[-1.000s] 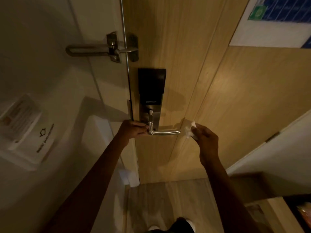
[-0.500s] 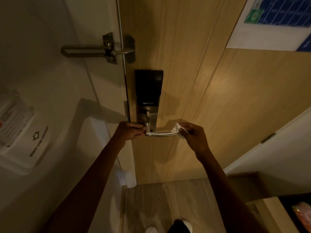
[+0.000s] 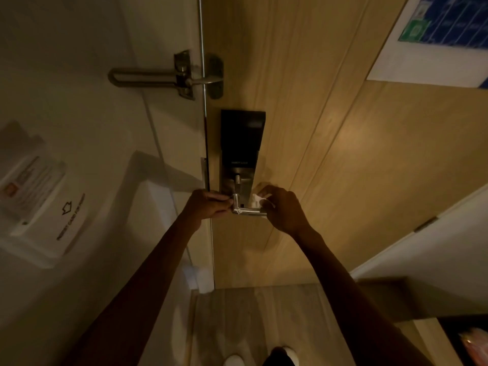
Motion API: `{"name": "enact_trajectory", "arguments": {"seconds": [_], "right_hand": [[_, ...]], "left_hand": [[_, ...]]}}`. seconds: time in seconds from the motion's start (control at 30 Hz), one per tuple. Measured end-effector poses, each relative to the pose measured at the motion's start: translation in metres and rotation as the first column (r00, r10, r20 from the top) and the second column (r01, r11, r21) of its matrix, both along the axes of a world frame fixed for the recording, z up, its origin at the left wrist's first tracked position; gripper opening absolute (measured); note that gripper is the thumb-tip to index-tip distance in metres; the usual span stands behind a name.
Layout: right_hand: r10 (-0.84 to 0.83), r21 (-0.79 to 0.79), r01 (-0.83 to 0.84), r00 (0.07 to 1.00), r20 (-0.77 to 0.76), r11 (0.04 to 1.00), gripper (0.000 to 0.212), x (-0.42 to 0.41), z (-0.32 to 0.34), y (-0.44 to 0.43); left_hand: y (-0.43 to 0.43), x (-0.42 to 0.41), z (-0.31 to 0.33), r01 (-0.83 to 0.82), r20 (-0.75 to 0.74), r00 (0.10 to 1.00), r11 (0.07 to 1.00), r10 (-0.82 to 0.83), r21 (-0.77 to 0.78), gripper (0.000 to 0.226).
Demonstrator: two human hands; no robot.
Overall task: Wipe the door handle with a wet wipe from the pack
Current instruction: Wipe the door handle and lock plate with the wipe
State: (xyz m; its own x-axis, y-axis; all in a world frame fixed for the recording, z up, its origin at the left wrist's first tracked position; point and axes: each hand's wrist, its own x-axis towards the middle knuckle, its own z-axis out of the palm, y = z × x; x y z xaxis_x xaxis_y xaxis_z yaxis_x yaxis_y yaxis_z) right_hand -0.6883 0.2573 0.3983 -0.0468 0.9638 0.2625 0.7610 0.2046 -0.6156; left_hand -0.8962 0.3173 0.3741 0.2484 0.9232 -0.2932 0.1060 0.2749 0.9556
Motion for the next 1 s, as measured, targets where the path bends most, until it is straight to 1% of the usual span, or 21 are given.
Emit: {"name": "enact_trajectory", "arguments": {"seconds": [0.07,0.13,0.17,0.27,0.33,0.37,0.43,0.5,0.6,0.67,0.73,0.8,0.87,0.93,1.0], "right_hand": [[0.035,0.05,-0.034,0.999,-0.017,0.998,0.014,-0.005,-0.003,-0.01],[0.075,0.101,-0.077,0.997,0.025,0.992,0.016,0.004,-0.004,-0.019],[0.066,0.112,-0.071,0.997,0.043,0.991,0.015,0.013,-0.003,-0.021],[-0.05,0.058,0.046,0.996,0.069,0.997,0.013,0.035,-0.003,-0.019],[-0.1,0.033,0.097,0.99,0.098,0.995,0.014,0.018,-0.008,-0.015],[-0.082,0.031,0.079,0.99,0.111,0.996,0.015,0.003,-0.011,-0.016],[0.011,0.062,-0.018,0.994,0.108,0.998,0.013,-0.017,-0.016,-0.023],[0.053,0.097,-0.06,0.996,0.077,0.993,0.013,-0.005,-0.016,-0.03],[-0.044,0.112,0.039,0.998,0.049,0.993,0.015,0.033,-0.007,-0.037],[-0.077,0.12,0.076,0.997,0.011,0.99,0.016,0.037,-0.007,-0.034],[-0.042,0.119,0.04,0.999,0.008,0.992,0.016,0.017,-0.01,-0.026],[0.037,0.106,-0.04,0.999,0.024,0.994,0.015,-0.004,-0.013,-0.025],[0.092,0.126,-0.098,0.994,0.052,0.987,0.013,-0.006,-0.017,-0.034],[0.081,0.182,-0.092,0.994,0.068,0.979,0.013,0.013,-0.017,-0.045],[0.053,0.18,-0.058,0.998,0.031,0.982,0.013,0.031,-0.015,-0.052]], "left_hand": [[-0.001,0.0,0.002,-0.001,0.014,1.0,1.0,0.0,0.007,0.028],[-0.002,0.0,0.004,-0.001,0.012,1.0,1.0,0.001,0.011,0.029],[-0.002,-0.001,0.005,-0.003,0.014,1.0,1.0,0.003,0.009,0.03],[-0.004,-0.002,0.008,0.012,-0.005,1.0,1.0,-0.012,0.019,0.031],[-0.002,-0.002,0.007,0.015,-0.003,1.0,1.0,-0.015,0.013,0.031],[-0.002,-0.002,0.005,0.013,-0.001,1.0,1.0,-0.013,0.007,0.031],[0.0,-0.002,0.004,0.011,-0.007,1.0,1.0,-0.01,0.007,0.029],[0.0,-0.002,0.003,0.018,-0.012,1.0,1.0,-0.018,0.018,0.024],[-0.001,-0.002,0.006,0.025,-0.022,0.999,0.999,-0.024,0.037,0.019],[0.001,-0.001,0.006,0.031,-0.033,0.999,0.999,-0.03,0.035,0.022],[0.002,-0.001,0.006,0.028,-0.033,0.999,0.999,-0.028,0.021,0.025],[0.001,0.0,0.007,0.012,-0.025,1.0,1.0,-0.013,-0.003,0.026],[-0.001,0.0,0.008,0.006,-0.02,1.0,1.0,-0.006,-0.015,0.025],[-0.002,0.0,0.008,0.004,-0.022,1.0,1.0,-0.004,-0.01,0.027],[-0.001,0.0,0.008,-0.005,-0.015,1.0,1.0,0.004,-0.012,0.029]]}}
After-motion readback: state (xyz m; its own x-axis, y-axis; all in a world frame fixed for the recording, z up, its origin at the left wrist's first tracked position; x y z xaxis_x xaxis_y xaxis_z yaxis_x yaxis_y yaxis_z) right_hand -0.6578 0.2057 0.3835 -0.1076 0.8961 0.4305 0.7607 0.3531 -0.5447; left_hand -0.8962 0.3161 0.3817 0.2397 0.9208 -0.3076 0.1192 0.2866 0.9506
